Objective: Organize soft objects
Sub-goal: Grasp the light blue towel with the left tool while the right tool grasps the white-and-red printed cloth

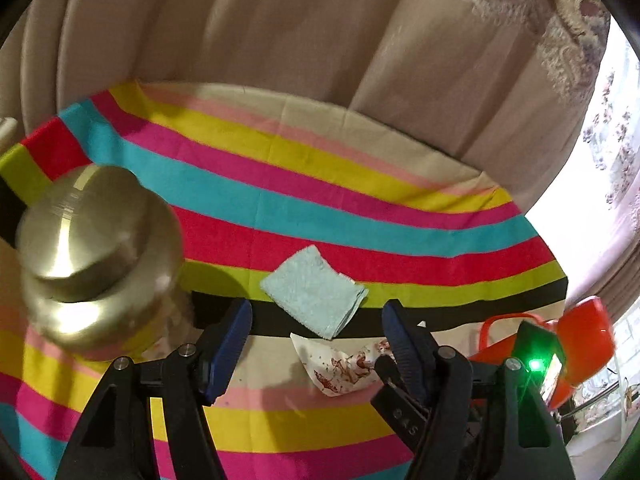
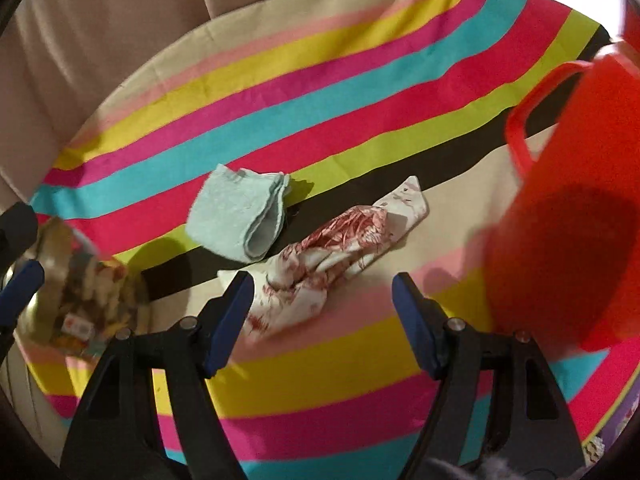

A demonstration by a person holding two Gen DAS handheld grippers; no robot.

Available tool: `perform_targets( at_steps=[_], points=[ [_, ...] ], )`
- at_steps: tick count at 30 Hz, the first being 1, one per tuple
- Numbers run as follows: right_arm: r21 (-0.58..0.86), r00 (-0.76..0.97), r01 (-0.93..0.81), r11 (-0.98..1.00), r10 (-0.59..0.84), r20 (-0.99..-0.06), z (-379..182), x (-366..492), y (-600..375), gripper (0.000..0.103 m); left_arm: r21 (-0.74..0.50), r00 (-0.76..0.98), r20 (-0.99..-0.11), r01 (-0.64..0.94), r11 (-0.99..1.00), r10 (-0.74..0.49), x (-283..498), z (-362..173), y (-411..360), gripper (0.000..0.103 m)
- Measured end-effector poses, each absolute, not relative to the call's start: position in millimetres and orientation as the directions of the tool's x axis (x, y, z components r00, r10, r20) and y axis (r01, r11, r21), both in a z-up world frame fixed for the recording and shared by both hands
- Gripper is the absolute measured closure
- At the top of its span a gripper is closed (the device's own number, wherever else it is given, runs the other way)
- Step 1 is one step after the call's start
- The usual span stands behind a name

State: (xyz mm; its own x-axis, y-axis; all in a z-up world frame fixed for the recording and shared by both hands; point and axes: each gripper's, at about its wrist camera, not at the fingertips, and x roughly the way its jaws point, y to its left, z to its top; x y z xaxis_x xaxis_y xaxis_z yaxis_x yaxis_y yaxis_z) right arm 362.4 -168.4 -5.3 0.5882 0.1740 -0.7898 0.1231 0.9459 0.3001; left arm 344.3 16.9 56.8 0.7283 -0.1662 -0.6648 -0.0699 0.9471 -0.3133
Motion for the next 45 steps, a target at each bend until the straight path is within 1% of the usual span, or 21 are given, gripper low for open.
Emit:
perform_targets(
  at_steps=[8,13,18,21,22,23,24,25,26,27,28,29,30,31,32,33,34,35,38,40,45],
  points=[
    [0.212,0.585,0.115,0.970,0.107,-0.804,-27.6,391.1,-163.8,0.029,-0.306,0.679,-0.713,-0.081,0.949,-0.172,379.2,25.3,9.9,0.034],
    [0.138,0.601,0.062,0.988,0.073,-0.796,-39.8,399.0,-161.9,0.029,-0.289,0.637,-0.752,-0.090,0.953,-0.168,405.3,0.0,3.0,0.034],
    [0.092,0.615,0.011,0.996,0.066,-0.786,-48.2,403.6,-159.9,0.026,-0.271,0.584,-0.793,-0.082,0.959,-0.174,431.1,-25.9,-3.6,0.034],
    [0.096,0.617,-0.010,0.995,0.082,-0.783,-48.2,404.0,-160.5,0.027,-0.269,0.552,-0.815,-0.094,0.959,-0.175,443.1,-39.5,-4.6,0.034],
    [0.098,0.619,-0.017,0.995,0.087,-0.781,-47.9,402.9,-160.3,0.030,-0.269,0.539,-0.823,-0.092,0.959,-0.179,446.2,-43.8,-5.7,0.033],
    [0.098,0.621,-0.030,0.995,0.095,-0.778,-47.6,401.6,-158.8,0.036,-0.261,0.524,-0.833,-0.090,0.961,-0.177,449.7,-48.7,-7.2,0.030],
    [0.093,0.621,-0.050,0.994,0.104,-0.777,-46.8,400.8,-155.3,0.040,-0.247,0.510,-0.844,-0.094,0.964,-0.167,452.7,-54.6,-8.4,0.030],
    [0.091,0.622,-0.066,0.994,0.113,-0.775,-46.3,400.3,-152.2,0.049,-0.240,0.500,-0.851,-0.098,0.966,-0.161,454.4,-60.6,-9.1,0.030],
    [0.090,0.622,-0.078,0.993,0.119,-0.774,-46.1,399.8,-149.2,0.054,-0.228,0.519,-0.841,-0.087,0.970,-0.151,453.2,-60.7,-11.3,0.029],
    [0.089,0.623,-0.086,0.992,0.124,-0.772,-46.7,400.0,-147.5,0.057,-0.207,0.523,-0.841,-0.069,0.976,-0.141,452.6,-62.0,-15.7,0.029],
    [0.091,0.624,-0.094,0.991,0.130,-0.770,-46.5,399.3,-146.5,0.062,-0.187,0.529,-0.839,-0.055,0.981,-0.130,451.7,-62.1,-19.1,0.034],
    [0.095,0.624,-0.101,0.990,0.137,-0.769,-46.5,398.6,-145.6,0.068,-0.169,0.535,-0.836,-0.043,0.985,-0.120,450.9,-62.2,-22.1,0.046],
    [0.101,0.624,-0.109,0.989,0.147,-0.767,-46.7,397.5,-144.8,0.071,-0.157,0.544,-0.831,-0.030,0.987,-0.116,449.6,-61.8,-24.5,0.052],
    [0.110,0.623,-0.117,0.987,0.159,-0.766,-46.8,396.1,-144.5,0.077,-0.168,0.546,-0.828,-0.023,0.986,-0.128,448.7,-61.3,-24.9,0.064],
    [0.111,0.624,-0.119,0.987,0.161,-0.764,-47.2,395.8,-143.6,0.077,-0.188,0.544,-0.825,-0.017,0.982,-0.149,448.8,-61.6,-24.1,0.075],
    [0.113,0.627,-0.122,0.986,0.164,-0.761,-47.2,395.3,-144.1,0.078,-0.198,0.548,-0.821,-0.011,0.980,-0.160,448.1,-61.0,-24.1,0.079],
    [0.120,0.629,-0.124,0.985,0.171,-0.758,-47.3,394.7,-144.6,0.080,-0.181,0.559,-0.817,-0.008,0.983,-0.146,446.2,-58.9,-24.9,0.086],
    [0.126,0.631,-0.126,0.984,0.178,-0.755,-47.1,393.9,-145.2,0.081,-0.171,0.566,-0.813,-0.008,0.985,-0.137,444.7,-56.8,-25.1,0.089],
    [0.131,0.639,-0.134,0.982,0.187,-0.746,-46.8,390.2,-146.0,0.083,-0.176,0.595,-0.794,-0.020,0.984,-0.130,436.1,-46.1,-22.7,0.090],
    [0.131,0.639,-0.138,0.982,0.190,-0.746,-46.2,389.6,-145.0,0.083,-0.164,0.617,-0.778,-0.023,0.986,-0.115,428.1,-36.9,-20.8,0.091],
    [0.131,0.637,-0.156,0.979,0.201,-0.744,-38.6,374.9,-146.2,0.085,-0.180,0.660,-0.744,-0.042,0.983,-0.108,400.5,-10.3,-13.4,0.091]
  ],
)
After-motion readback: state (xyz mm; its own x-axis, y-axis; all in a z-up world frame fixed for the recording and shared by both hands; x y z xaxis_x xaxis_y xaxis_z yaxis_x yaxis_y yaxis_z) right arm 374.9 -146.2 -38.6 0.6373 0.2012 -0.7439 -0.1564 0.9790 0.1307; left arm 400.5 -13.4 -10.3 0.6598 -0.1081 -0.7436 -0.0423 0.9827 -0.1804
